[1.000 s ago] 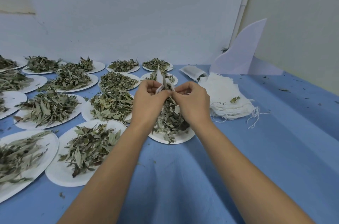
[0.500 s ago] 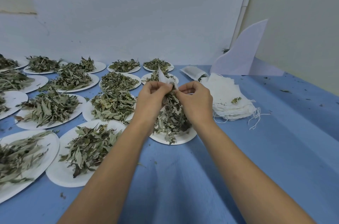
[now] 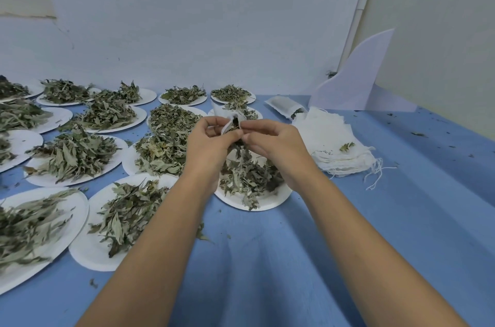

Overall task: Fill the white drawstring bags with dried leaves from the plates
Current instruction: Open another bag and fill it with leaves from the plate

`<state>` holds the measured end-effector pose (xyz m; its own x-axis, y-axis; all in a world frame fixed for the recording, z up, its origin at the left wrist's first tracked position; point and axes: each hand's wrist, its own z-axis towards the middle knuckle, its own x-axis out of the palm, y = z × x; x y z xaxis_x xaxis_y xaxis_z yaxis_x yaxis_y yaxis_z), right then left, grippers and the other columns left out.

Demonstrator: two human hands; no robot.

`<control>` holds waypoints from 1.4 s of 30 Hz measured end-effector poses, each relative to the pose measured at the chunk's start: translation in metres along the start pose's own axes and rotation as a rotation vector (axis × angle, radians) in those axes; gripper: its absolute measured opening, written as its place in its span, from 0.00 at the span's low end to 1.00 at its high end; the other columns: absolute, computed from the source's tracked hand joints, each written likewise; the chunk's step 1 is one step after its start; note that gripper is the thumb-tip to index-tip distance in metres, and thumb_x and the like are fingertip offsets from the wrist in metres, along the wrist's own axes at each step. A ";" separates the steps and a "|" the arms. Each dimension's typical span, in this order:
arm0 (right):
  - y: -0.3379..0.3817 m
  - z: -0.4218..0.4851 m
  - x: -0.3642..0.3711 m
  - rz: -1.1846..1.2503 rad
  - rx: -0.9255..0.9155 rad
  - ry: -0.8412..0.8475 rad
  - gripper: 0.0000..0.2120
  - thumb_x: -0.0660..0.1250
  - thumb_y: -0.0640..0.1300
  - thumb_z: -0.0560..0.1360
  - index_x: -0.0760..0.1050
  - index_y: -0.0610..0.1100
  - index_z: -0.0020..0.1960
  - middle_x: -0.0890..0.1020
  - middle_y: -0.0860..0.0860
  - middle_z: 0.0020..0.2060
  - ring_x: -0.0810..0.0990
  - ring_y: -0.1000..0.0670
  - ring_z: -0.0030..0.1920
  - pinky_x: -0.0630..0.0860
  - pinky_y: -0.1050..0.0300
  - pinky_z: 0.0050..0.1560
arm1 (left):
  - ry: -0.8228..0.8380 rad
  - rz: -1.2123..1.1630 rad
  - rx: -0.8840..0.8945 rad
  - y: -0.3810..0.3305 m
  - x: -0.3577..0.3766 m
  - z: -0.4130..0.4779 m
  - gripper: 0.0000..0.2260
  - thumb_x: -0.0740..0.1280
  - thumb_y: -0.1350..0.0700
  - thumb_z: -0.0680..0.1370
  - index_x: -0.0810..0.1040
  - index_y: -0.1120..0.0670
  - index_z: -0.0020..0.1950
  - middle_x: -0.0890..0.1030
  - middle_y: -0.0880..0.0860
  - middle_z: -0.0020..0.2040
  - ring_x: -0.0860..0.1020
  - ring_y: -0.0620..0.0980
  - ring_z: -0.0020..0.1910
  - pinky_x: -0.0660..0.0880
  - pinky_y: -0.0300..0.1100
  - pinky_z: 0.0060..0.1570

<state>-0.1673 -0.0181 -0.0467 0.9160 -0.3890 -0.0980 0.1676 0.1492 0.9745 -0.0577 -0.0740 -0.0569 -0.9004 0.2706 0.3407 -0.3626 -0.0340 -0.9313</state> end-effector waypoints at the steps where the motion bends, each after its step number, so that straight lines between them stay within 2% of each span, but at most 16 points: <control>1: -0.001 0.000 0.000 -0.025 -0.020 0.011 0.10 0.71 0.35 0.70 0.81 0.47 0.49 0.85 0.49 0.44 0.83 0.55 0.46 0.79 0.63 0.50 | -0.009 -0.030 -0.004 -0.001 -0.001 0.000 0.13 0.69 0.71 0.72 0.72 0.54 0.44 0.77 0.51 0.37 0.79 0.46 0.36 0.78 0.36 0.38; 6: -0.001 -0.002 0.003 -0.140 -0.121 -0.081 0.11 0.76 0.38 0.67 0.78 0.50 0.45 0.84 0.54 0.38 0.83 0.59 0.40 0.76 0.69 0.42 | -0.045 -0.080 -0.007 -0.003 -0.002 -0.001 0.13 0.69 0.72 0.72 0.72 0.55 0.42 0.77 0.51 0.35 0.79 0.45 0.30 0.78 0.36 0.34; 10: -0.004 -0.001 0.002 -0.245 -0.175 -0.165 0.17 0.77 0.43 0.66 0.78 0.49 0.53 0.79 0.56 0.46 0.78 0.62 0.41 0.74 0.71 0.42 | -0.049 -0.063 -0.021 -0.004 -0.002 0.000 0.13 0.70 0.71 0.72 0.73 0.54 0.41 0.77 0.48 0.33 0.79 0.44 0.30 0.77 0.37 0.36; 13: -0.006 0.000 0.000 -0.237 -0.151 -0.146 0.20 0.77 0.45 0.67 0.78 0.49 0.57 0.80 0.55 0.52 0.79 0.61 0.48 0.77 0.63 0.49 | -0.032 -0.050 -0.037 -0.004 -0.002 -0.001 0.12 0.70 0.70 0.72 0.74 0.53 0.41 0.77 0.49 0.34 0.80 0.44 0.32 0.77 0.38 0.39; 15: -0.007 0.000 0.000 -0.188 -0.122 -0.100 0.18 0.77 0.44 0.68 0.79 0.50 0.56 0.82 0.56 0.51 0.81 0.57 0.49 0.79 0.56 0.52 | -0.036 -0.045 -0.051 -0.003 -0.002 0.000 0.12 0.71 0.69 0.72 0.74 0.53 0.41 0.78 0.49 0.34 0.80 0.45 0.33 0.78 0.40 0.41; 18: -0.009 0.000 0.001 -0.127 -0.091 -0.068 0.14 0.76 0.41 0.68 0.79 0.54 0.49 0.83 0.56 0.41 0.84 0.56 0.43 0.81 0.55 0.49 | -0.044 0.012 -0.043 -0.001 -0.002 -0.002 0.11 0.72 0.68 0.72 0.75 0.54 0.41 0.77 0.50 0.35 0.78 0.48 0.35 0.76 0.41 0.40; 20: -0.009 0.001 0.002 -0.094 -0.072 -0.079 0.13 0.76 0.39 0.67 0.79 0.53 0.46 0.82 0.55 0.35 0.84 0.54 0.38 0.82 0.53 0.48 | -0.059 0.043 -0.030 -0.001 0.000 -0.004 0.10 0.72 0.66 0.72 0.75 0.54 0.41 0.77 0.52 0.37 0.78 0.48 0.35 0.77 0.39 0.37; 23: -0.009 0.004 0.000 -0.087 -0.057 -0.139 0.12 0.76 0.38 0.68 0.78 0.48 0.47 0.81 0.51 0.35 0.83 0.52 0.36 0.81 0.46 0.50 | -0.042 0.012 -0.048 -0.003 0.004 -0.005 0.08 0.73 0.64 0.72 0.76 0.54 0.41 0.80 0.51 0.39 0.78 0.47 0.36 0.79 0.42 0.43; 25: -0.009 0.004 -0.001 -0.104 -0.048 -0.205 0.11 0.75 0.39 0.68 0.77 0.49 0.46 0.80 0.49 0.36 0.83 0.49 0.38 0.80 0.45 0.50 | -0.005 -0.013 -0.072 -0.005 0.007 -0.005 0.06 0.71 0.63 0.74 0.77 0.54 0.42 0.80 0.51 0.40 0.79 0.47 0.39 0.80 0.44 0.47; 28: -0.009 0.003 -0.001 -0.165 -0.055 -0.306 0.11 0.74 0.40 0.69 0.74 0.51 0.45 0.81 0.48 0.38 0.83 0.47 0.42 0.80 0.51 0.47 | 0.023 0.024 -0.077 -0.003 0.011 -0.006 0.06 0.66 0.65 0.75 0.76 0.54 0.44 0.80 0.50 0.42 0.79 0.44 0.41 0.79 0.40 0.46; 32: -0.009 0.001 0.004 -0.236 -0.130 -0.336 0.11 0.74 0.41 0.69 0.74 0.50 0.46 0.80 0.56 0.34 0.79 0.62 0.33 0.73 0.71 0.33 | -0.040 0.122 0.010 0.001 0.012 -0.008 0.08 0.68 0.66 0.75 0.76 0.53 0.44 0.78 0.50 0.40 0.78 0.45 0.39 0.79 0.39 0.44; 34: -0.007 0.000 0.007 -0.223 -0.145 -0.308 0.10 0.74 0.42 0.70 0.76 0.49 0.48 0.80 0.57 0.34 0.79 0.64 0.33 0.74 0.71 0.35 | -0.089 0.153 0.044 0.002 0.010 -0.007 0.08 0.70 0.65 0.74 0.76 0.53 0.43 0.78 0.51 0.40 0.79 0.47 0.38 0.79 0.41 0.43; 36: -0.004 -0.001 0.009 -0.200 -0.135 -0.241 0.09 0.72 0.43 0.71 0.79 0.48 0.51 0.82 0.55 0.37 0.82 0.58 0.40 0.79 0.62 0.46 | -0.147 0.167 0.068 0.001 0.007 -0.006 0.08 0.71 0.64 0.73 0.76 0.53 0.44 0.79 0.53 0.40 0.79 0.47 0.36 0.79 0.41 0.40; 38: -0.001 -0.002 0.010 -0.172 -0.118 -0.142 0.10 0.70 0.43 0.72 0.79 0.50 0.53 0.82 0.53 0.42 0.82 0.54 0.45 0.79 0.57 0.50 | -0.206 0.175 0.081 0.000 0.004 -0.004 0.08 0.72 0.65 0.73 0.76 0.53 0.43 0.79 0.53 0.39 0.79 0.47 0.35 0.79 0.42 0.40; 40: -0.001 -0.004 0.012 -0.238 -0.145 -0.069 0.12 0.71 0.43 0.71 0.78 0.53 0.54 0.81 0.57 0.44 0.80 0.60 0.45 0.76 0.66 0.46 | -0.256 0.170 0.077 0.000 0.002 -0.003 0.09 0.72 0.65 0.72 0.75 0.54 0.42 0.79 0.53 0.39 0.79 0.48 0.35 0.79 0.44 0.42; 42: -0.002 -0.005 0.015 -0.358 -0.206 -0.077 0.15 0.72 0.44 0.70 0.77 0.52 0.55 0.79 0.57 0.47 0.77 0.62 0.46 0.74 0.71 0.43 | -0.264 0.171 0.078 -0.001 0.001 -0.003 0.09 0.71 0.66 0.72 0.75 0.53 0.41 0.78 0.53 0.39 0.78 0.50 0.38 0.79 0.46 0.44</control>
<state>-0.1519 -0.0196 -0.0512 0.7581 -0.5153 -0.3998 0.5467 0.1679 0.8203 -0.0579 -0.0706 -0.0563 -0.9774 -0.0036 0.2112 -0.2088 -0.1341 -0.9687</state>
